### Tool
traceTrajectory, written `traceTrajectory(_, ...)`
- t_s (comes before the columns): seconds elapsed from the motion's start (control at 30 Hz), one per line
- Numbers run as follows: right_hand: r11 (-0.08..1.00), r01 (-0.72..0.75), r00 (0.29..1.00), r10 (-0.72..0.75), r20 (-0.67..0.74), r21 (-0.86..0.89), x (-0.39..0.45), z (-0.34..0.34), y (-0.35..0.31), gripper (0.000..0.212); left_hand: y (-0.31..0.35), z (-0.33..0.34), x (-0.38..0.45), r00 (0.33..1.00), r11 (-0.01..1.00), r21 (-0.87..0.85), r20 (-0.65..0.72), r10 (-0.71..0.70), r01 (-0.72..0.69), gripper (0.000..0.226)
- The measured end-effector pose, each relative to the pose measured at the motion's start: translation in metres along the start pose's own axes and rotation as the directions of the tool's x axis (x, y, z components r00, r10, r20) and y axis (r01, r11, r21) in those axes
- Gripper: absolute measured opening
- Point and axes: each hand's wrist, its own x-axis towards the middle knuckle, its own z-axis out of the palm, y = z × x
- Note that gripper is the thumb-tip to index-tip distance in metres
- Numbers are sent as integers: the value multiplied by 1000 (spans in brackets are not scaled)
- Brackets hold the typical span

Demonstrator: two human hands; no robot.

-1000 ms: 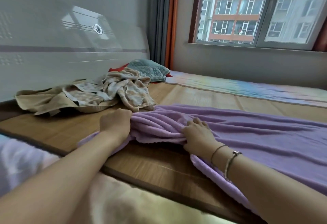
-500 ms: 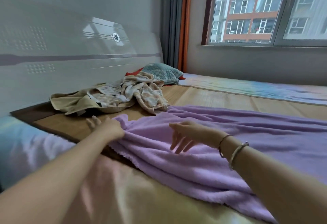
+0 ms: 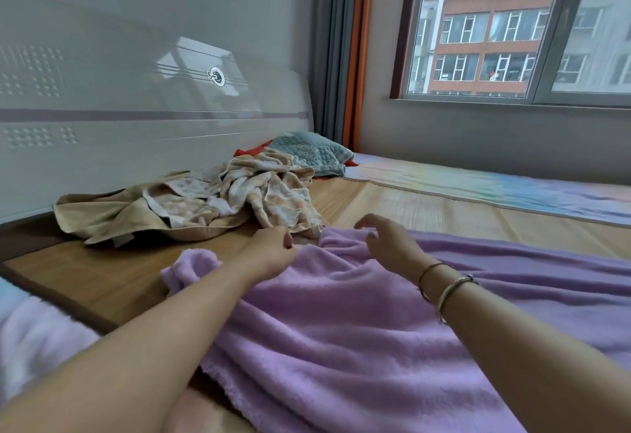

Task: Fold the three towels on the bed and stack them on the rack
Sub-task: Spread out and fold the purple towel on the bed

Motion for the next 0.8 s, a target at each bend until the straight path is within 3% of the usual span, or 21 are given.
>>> traceTrajectory(0.1,999,20,998,-19,53,-26,33,14,16,47,4,23,31,996,998,61,93,-10,4,28)
traceTrajectory(0.23,981,117,971,-80,224,-155,67,39,27,61,2,45,59,999,999,24,44,-24,23,22)
traceTrajectory(0.33,944,175,950,-87,299,-281,66,46,30,43,-3,53,66,993,999,33,119,19,-23,27)
traceTrajectory(0.43,915,210,969,-148,197,-344,43,29,38,20,0,61,71,975,996,37,209,74,-83,48)
traceTrajectory(0.5,906,206,976,-161,150,-369,20,11,44,17,7,67,74,964,988,54,235,127,-143,53)
traceTrajectory(0.63,905,275,951,-206,230,-326,-19,-19,60,38,33,74,66,928,972,-126,293,229,-200,22)
traceTrajectory(0.7,950,241,944,-182,275,-197,-34,-31,67,31,45,72,57,902,964,-142,343,262,-226,13)
traceTrajectory(0.8,997,-17,955,38,293,-75,-46,-49,65,38,56,64,43,867,968,-147,433,247,-202,14)
